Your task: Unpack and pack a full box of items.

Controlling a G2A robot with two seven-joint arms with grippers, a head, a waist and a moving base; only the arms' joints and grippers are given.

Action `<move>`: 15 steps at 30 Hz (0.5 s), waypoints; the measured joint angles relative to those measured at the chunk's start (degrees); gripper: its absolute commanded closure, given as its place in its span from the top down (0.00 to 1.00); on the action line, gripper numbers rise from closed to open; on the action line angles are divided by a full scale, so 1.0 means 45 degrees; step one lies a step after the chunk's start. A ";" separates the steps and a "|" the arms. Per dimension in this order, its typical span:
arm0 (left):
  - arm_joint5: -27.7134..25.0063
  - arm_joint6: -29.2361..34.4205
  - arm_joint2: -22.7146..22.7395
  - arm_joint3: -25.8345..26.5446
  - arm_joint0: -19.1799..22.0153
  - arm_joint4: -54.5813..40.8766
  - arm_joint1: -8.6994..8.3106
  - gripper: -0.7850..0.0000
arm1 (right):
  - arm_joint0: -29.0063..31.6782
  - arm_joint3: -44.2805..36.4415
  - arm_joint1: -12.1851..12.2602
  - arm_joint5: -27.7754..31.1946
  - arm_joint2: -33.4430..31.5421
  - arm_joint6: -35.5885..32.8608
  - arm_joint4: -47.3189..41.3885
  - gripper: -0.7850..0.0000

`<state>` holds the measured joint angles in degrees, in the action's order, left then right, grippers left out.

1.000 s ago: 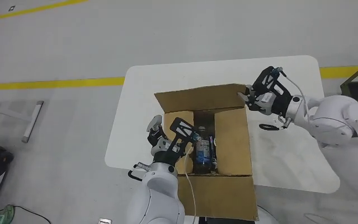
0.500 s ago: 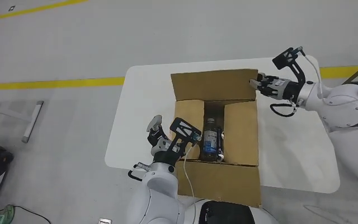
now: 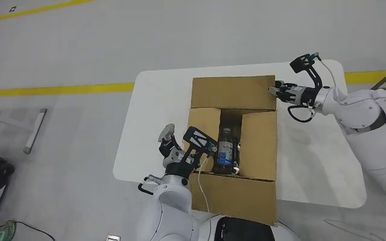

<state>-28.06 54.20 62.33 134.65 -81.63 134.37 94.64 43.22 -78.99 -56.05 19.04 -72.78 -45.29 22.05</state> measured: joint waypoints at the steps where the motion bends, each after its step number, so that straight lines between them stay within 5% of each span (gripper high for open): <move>1: 0.0000 0.0000 0.0000 0.0000 0.0000 0.0000 0.0000 1.00 | -0.0051 0.0118 -0.0010 0.0006 0.0055 -0.0038 -0.0020 0.00; 6: 0.0000 0.0000 0.0000 0.0000 0.0000 0.0000 0.0000 1.00 | -0.0300 0.0525 -0.0052 0.0078 0.0295 -0.0174 -0.0024 0.38; 9: 0.0000 0.0000 0.0000 0.0000 0.0000 0.0000 0.0000 1.00 | -0.0316 0.0526 -0.0050 0.0151 0.0254 -0.0034 -0.0102 1.00; 15: 0.0000 0.0000 0.0000 0.0000 0.0000 0.0000 0.0000 1.00 | 0.0421 -0.0333 0.0143 0.0228 -0.0696 0.0548 -0.0325 1.00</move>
<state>-28.06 54.20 62.33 134.65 -81.63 134.37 94.64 45.12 -80.49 -55.41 20.07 -75.91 -42.82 20.59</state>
